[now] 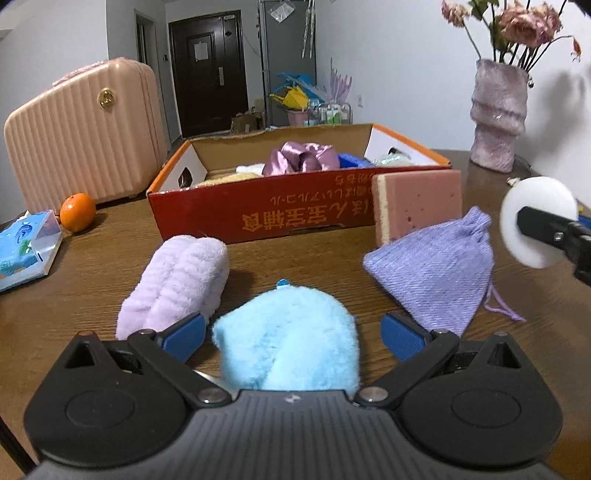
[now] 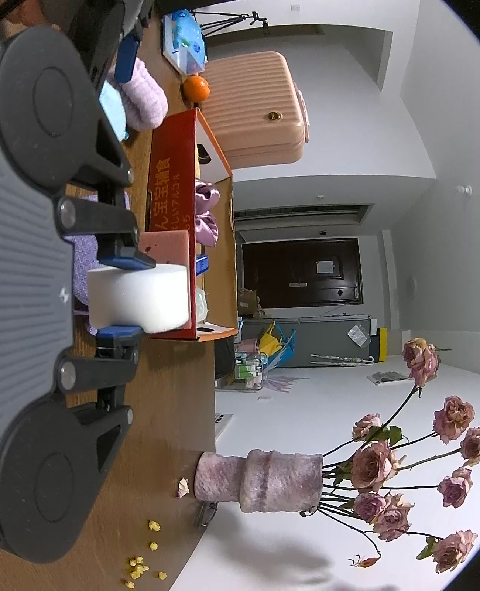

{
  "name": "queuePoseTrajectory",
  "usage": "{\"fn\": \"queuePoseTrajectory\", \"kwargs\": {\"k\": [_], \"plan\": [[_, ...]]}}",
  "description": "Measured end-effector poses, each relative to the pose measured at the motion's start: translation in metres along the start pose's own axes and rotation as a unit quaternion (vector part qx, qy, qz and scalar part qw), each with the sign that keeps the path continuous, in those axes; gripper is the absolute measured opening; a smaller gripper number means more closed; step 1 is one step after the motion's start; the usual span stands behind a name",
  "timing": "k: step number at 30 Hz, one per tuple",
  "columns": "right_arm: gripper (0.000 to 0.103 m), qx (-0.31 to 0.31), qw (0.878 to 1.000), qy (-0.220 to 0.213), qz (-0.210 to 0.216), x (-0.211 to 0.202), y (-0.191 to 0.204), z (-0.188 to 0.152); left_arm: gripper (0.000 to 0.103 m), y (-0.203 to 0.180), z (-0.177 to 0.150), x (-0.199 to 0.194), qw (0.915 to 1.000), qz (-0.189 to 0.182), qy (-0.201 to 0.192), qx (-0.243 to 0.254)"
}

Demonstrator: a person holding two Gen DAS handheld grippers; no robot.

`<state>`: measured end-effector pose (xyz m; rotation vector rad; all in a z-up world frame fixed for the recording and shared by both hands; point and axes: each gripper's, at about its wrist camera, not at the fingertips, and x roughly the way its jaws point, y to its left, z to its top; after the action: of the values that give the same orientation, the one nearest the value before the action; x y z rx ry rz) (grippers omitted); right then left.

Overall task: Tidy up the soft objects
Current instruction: 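Grasp the light-blue fluffy plush with the left tool while the right tool holds the foam cylinder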

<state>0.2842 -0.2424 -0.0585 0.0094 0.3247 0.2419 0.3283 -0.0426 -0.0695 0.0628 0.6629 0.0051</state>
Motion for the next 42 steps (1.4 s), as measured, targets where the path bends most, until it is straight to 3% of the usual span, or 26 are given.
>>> {"fn": "queuePoseTrajectory", "kwargs": {"k": [13,19,22,30,42], "plan": [[0.029,-0.01,1.0,0.011,-0.004,0.005,0.004,-0.005,0.103,0.012,-0.002,0.031,0.9984,-0.027,0.047,-0.017],[0.029,-0.012,1.0,0.012,-0.007,0.006,0.005,-0.006,0.085,0.011,-0.002,0.028,0.9989,-0.027,0.035,-0.013],[0.029,-0.012,1.0,0.012,-0.006,0.006,0.005,-0.006,0.083,0.011,-0.002,0.026,0.999,-0.032,0.029,-0.012],[0.029,-0.017,1.0,0.001,-0.009,0.004,0.006,-0.006,0.082,0.012,-0.001,-0.003,0.999,-0.014,-0.039,-0.016],[0.029,-0.021,0.999,-0.026,-0.013,-0.006,0.009,-0.004,0.082,0.017,0.003,-0.06,0.991,-0.01,-0.123,-0.051]]}}
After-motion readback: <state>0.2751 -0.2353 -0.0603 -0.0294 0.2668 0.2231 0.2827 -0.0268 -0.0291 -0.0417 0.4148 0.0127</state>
